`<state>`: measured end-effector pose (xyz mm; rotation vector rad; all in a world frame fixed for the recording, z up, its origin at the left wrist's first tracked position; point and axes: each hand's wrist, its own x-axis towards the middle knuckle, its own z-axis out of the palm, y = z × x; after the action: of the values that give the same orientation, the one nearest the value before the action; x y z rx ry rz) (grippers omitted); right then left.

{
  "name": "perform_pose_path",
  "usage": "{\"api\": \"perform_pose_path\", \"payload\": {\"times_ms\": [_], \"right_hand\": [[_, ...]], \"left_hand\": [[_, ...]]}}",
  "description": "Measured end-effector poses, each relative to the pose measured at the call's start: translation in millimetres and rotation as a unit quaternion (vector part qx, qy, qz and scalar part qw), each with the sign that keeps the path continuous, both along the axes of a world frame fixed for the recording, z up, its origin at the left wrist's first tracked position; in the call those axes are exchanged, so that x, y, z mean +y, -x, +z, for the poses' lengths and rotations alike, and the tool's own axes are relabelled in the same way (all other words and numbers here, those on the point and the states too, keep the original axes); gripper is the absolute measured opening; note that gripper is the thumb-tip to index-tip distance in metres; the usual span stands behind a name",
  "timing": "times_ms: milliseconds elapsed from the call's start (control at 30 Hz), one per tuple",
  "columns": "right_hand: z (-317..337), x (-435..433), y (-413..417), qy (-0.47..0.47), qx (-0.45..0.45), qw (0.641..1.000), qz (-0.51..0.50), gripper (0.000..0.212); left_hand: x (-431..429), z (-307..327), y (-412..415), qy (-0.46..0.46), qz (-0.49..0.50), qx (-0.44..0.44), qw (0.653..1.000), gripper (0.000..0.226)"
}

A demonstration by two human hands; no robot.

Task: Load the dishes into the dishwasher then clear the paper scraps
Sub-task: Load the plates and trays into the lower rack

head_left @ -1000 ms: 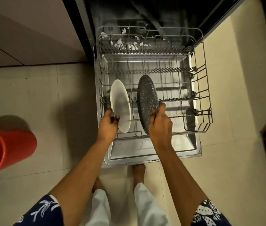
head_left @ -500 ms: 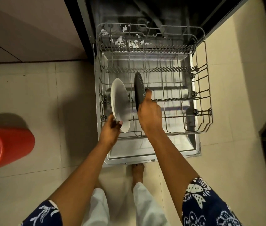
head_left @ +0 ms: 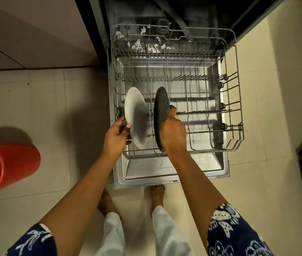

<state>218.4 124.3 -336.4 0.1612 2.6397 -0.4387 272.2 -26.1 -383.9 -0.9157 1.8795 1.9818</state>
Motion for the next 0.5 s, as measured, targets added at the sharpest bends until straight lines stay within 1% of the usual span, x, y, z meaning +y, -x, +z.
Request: {"api": "perform_pose_path", "payload": {"times_ms": [100,200,333,400,500], "right_hand": [[-11,-7,9,-0.034,0.001,0.999,0.022,0.039],[-14,-13,13,-0.024,-0.01,0.999,0.041,0.041],[-18,-20,4,-0.044,-0.007,0.993,0.113,0.048],[-20,-22,2,-0.045,0.007,0.99,0.131,0.048],[-19,-24,2,-0.044,0.032,0.988,0.141,0.046]], "left_hand": [[-4,-1,1,-0.011,-0.026,-0.018,0.999,0.048],[-5,-5,-1,-0.022,-0.039,-0.034,0.998,0.053],[-5,-3,-6,-0.018,-0.03,-0.037,0.999,0.048],[-4,-1,-7,-0.023,-0.023,-0.041,0.999,0.043],[-1,3,-9,-0.024,-0.026,-0.047,0.998,0.031]]}}
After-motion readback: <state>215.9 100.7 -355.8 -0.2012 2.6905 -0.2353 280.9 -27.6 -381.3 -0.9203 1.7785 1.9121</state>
